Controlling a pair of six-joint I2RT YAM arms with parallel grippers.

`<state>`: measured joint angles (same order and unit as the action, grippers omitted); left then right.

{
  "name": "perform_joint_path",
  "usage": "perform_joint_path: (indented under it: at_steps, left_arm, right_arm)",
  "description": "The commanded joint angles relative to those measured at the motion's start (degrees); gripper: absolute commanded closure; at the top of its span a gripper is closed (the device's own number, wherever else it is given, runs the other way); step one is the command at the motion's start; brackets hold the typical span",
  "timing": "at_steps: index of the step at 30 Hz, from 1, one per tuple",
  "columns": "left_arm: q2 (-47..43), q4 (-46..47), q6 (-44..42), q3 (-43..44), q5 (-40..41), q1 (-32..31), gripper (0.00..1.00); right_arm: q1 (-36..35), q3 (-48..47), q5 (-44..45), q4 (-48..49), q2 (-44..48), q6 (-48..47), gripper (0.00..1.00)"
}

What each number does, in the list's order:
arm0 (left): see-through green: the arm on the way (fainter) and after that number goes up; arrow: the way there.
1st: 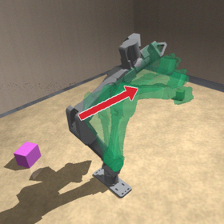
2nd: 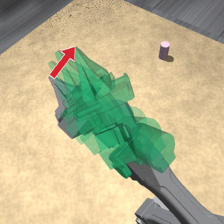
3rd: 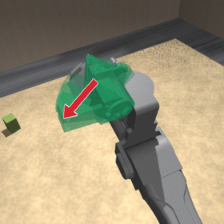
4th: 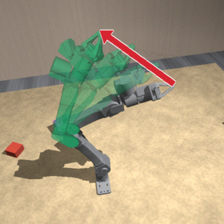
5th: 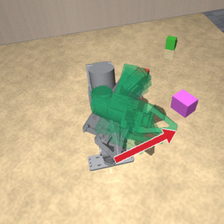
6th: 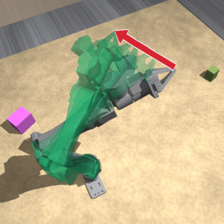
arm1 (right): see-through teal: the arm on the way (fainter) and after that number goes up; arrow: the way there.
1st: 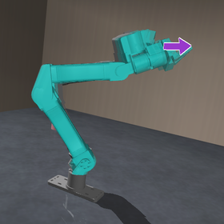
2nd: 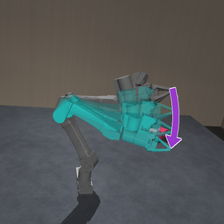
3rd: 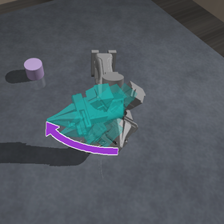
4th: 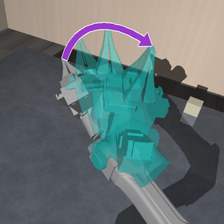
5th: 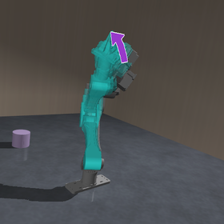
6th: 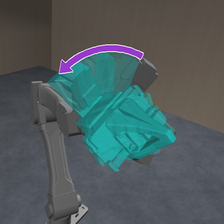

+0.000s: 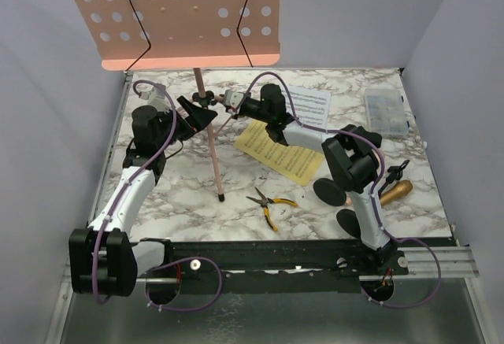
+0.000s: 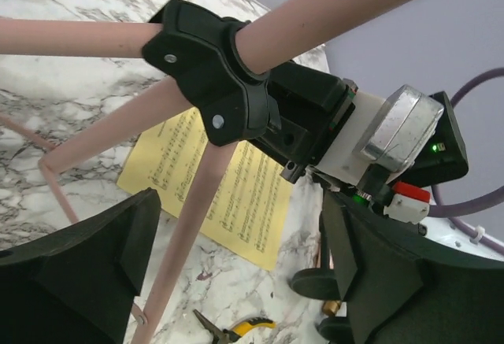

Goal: Set up the instrument practice props

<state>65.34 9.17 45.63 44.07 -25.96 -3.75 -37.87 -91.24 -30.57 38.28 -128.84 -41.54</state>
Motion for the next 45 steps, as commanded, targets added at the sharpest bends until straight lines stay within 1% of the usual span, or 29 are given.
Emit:
perform_joint_path:
  at_steps: [1,3,5,7,9,11,13,16,18,19,20,21,22,23,28,31,33,35,38,39,41,43,44,45]
  left_arm:
    - [4.9,5.3,-3.3,0.9,-8.4,0.2,0.17]
    - [7.2,5.4,-2.6,1.4,-8.1,0.8,0.26]
    - [9.1,5.4,-1.9,1.9,-8.1,1.7,0.32]
    - [10.3,4.8,-2.5,2.2,-8.5,2.6,0.41]
    - [11.3,5.3,-2.6,1.3,-8.6,2.9,0.44]
    - [12.6,6.3,-2.5,0.3,-10.0,3.2,0.52]
    - [13.6,6.8,-1.7,-0.4,-10.8,4.8,0.53]
    - [15.2,8.6,-0.6,0.0,-14.1,4.9,0.5]
    - [15.3,9.6,-0.4,-0.1,-14.9,4.8,0.5]
    - [15.0,9.8,-0.7,-0.2,-14.5,5.0,0.53]
    - [14.7,9.8,-1.0,-0.5,-14.1,5.0,0.6]
    - [14.3,9.6,-1.1,-0.9,-13.6,5.0,0.64]
    - [14.1,9.0,-1.3,-1.1,-13.1,5.0,0.68]
    - [13.8,7.5,-2.0,-1.0,-12.5,5.1,0.68]
    - [9.3,-2.7,-5.8,-0.8,-7.1,5.0,0.69]
    - [7.3,-4.5,-6.8,-1.9,-5.1,5.0,0.69]
    - [7.6,-5.6,-7.5,-2.2,-5.5,5.0,0.72]
    - [8.3,-7.4,-8.3,-2.4,-5.8,5.0,0.75]
    - [8.6,-7.5,-9.0,-4.4,-6.3,5.2,0.77]
    - [8.6,-7.6,-8.8,-5.0,-6.5,5.2,0.78]
    - [8.0,-7.9,-9.1,-5.5,-7.4,5.2,0.8]
    - [7.6,-7.7,-9.1,-6.3,-6.5,4.9,0.83]
    - [7.7,-7.7,-9.1,-6.4,-6.2,5.0,0.85]
    - [7.9,-7.7,-9.2,-6.4,-6.1,5.0,0.86]
  right_arm:
    - [-2.6,-0.5,-6.3,-10.4,-2.8,3.0,1.0]
    - [-2.8,-1.0,-6.2,-10.3,-3.2,3.3,1.0]
    - [-3.0,-0.7,-6.3,-9.7,-3.1,3.7,1.0]
    - [-3.1,-0.9,-6.3,-9.2,-3.4,4.0,1.0]
    - [-3.3,-1.5,-6.1,-9.2,-3.9,4.2,1.0]
    - [-3.5,-1.6,-5.8,-9.0,-4.3,4.1,0.99]
    - [-3.7,-1.7,-5.2,-8.5,-4.8,3.9,0.99]
    - [-3.8,-2.6,-5.1,-8.4,-6.1,3.6,1.0]
    - [-4.0,-3.4,-4.8,-8.8,-6.9,3.6,1.0]
    - [-4.2,-3.4,-4.7,-8.4,-7.1,3.7,0.99]
    - [-4.4,-3.4,-4.4,-8.1,-7.3,3.9,1.0]
    - [-4.5,-3.7,-4.1,-7.6,-7.6,3.9,1.0]
    - [-4.7,-4.3,-3.8,-7.4,-8.0,4.0,1.0]
    - [-4.8,-4.9,-3.6,-7.3,-8.4,4.2,0.99]
    - [-5.0,-5.2,-4.2,-6.3,-8.8,5.3,1.0]
    - [-5.3,-4.0,-4.5,-6.2,-9.0,5.3,0.99]
    - [-5.5,-1.9,-3.9,-4.8,-8.8,5.8,1.0]
    - [-5.9,0.7,-2.0,-2.1,-8.2,7.4,0.99]
    - [-6.9,5.0,4.0,2.5,-6.7,9.4,0.99]
    - [-7.4,6.3,6.4,4.2,-5.9,10.2,0.98]
    - [-7.9,9.1,10.1,7.4,-3.8,13.3,0.84]
    - [-7.9,11.6,13.1,10.4,-1.3,18.2,0.61]
    - [-7.9,12.8,14.9,11.3,-0.1,20.4,0.51]
    - [-7.9,13.5,16.1,11.8,1.3,22.2,0.47]
